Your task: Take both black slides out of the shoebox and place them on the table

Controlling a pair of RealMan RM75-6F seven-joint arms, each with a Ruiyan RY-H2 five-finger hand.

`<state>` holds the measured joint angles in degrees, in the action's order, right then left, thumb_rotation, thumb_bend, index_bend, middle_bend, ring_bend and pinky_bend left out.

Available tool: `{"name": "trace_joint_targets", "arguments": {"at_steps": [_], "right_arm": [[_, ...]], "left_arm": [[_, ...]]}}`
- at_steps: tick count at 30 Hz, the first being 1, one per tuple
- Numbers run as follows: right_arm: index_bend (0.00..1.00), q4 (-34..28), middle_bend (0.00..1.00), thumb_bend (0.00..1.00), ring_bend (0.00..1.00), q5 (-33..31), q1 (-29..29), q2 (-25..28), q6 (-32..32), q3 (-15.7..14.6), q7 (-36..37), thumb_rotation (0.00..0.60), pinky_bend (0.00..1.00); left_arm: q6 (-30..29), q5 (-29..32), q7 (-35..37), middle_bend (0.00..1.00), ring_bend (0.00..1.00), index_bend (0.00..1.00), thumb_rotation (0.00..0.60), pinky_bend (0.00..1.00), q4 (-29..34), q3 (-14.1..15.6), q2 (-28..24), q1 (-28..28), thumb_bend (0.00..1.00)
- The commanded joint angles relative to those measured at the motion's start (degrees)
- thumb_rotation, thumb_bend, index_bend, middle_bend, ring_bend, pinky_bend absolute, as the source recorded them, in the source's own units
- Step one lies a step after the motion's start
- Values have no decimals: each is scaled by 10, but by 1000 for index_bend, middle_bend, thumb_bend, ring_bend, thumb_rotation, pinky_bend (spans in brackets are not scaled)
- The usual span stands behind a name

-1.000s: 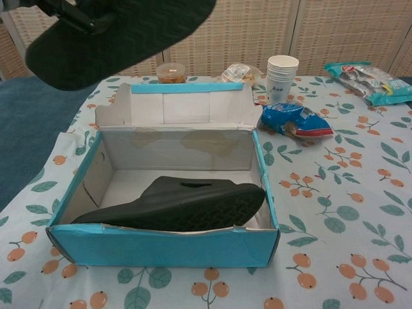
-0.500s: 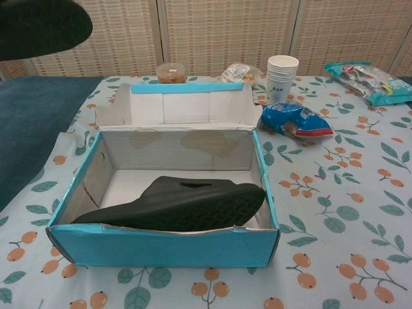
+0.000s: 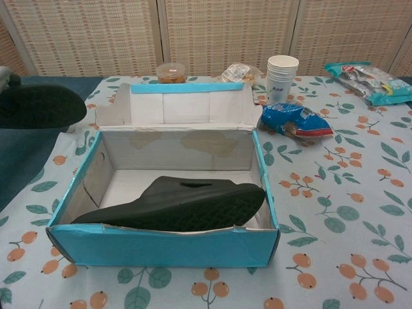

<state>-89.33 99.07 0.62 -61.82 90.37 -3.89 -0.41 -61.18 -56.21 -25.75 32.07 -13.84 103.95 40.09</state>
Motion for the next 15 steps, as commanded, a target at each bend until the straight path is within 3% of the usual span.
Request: {"name": "trace_joint_targets", "arguments": {"at_steps": [1, 3, 5, 9, 15], "right_arm": [[0, 0, 0, 158, 0, 0, 1, -1, 2, 1, 1, 600, 0], [0, 0, 0, 158, 0, 0, 1, -1, 3, 1, 0, 600, 0], [0, -1, 0, 158, 0, 1, 2, -1, 4, 0, 0, 600, 0], [0, -1, 0, 158, 0, 2, 3, -1, 6, 0, -1, 600, 0], [0, -2, 0, 158, 0, 3, 3, -1, 5, -1, -3, 600, 0]], "left_arm": [[43, 31, -29, 117, 86, 302, 600, 275, 29, -18, -4, -8, 455], [57, 46, -45, 27, 20, 219, 600, 283, 62, -26, -17, -14, 454], [61, 54, -55, 2, 0, 170, 600, 288, 111, -29, -37, -23, 454], [69, 60, -70, 0, 0, 73, 600, 295, 238, -18, -99, -47, 451], [60, 61, -76, 0, 0, 10, 600, 294, 425, 8, -203, -85, 448]]}}
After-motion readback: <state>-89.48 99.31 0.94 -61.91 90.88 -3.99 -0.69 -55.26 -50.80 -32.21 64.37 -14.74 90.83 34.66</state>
